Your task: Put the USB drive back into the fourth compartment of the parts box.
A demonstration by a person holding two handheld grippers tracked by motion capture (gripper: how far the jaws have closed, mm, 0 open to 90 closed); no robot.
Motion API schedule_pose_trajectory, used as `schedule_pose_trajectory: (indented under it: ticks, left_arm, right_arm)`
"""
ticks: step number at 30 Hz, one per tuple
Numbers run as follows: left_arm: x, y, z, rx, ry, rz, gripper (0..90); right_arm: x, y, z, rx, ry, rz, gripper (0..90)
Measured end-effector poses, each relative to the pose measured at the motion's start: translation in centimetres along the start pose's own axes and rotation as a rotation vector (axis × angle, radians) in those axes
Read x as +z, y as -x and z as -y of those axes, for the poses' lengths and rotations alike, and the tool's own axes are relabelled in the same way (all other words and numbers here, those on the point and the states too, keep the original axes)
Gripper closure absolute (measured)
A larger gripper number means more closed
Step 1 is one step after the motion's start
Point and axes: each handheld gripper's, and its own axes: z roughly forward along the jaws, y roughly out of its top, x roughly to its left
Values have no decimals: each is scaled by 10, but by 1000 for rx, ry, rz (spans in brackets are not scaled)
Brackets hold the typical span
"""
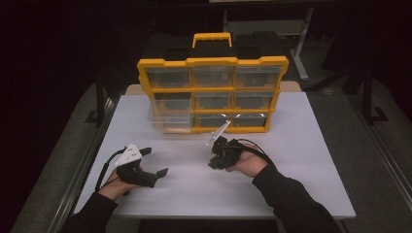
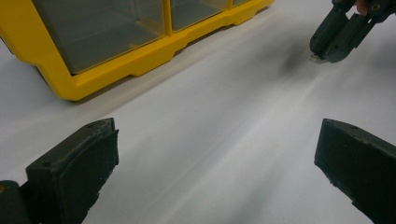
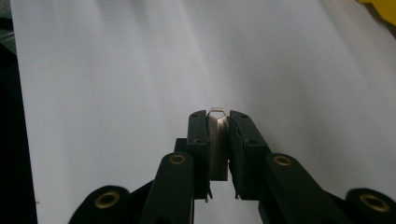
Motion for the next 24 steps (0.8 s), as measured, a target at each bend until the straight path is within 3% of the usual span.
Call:
schedule_pose_trajectory:
  ticks: [24]
  left_arm:
    - [1, -1, 0, -2, -3, 6, 0]
  right_arm:
    - [-30, 8, -19, -20, 46, -11, 779]
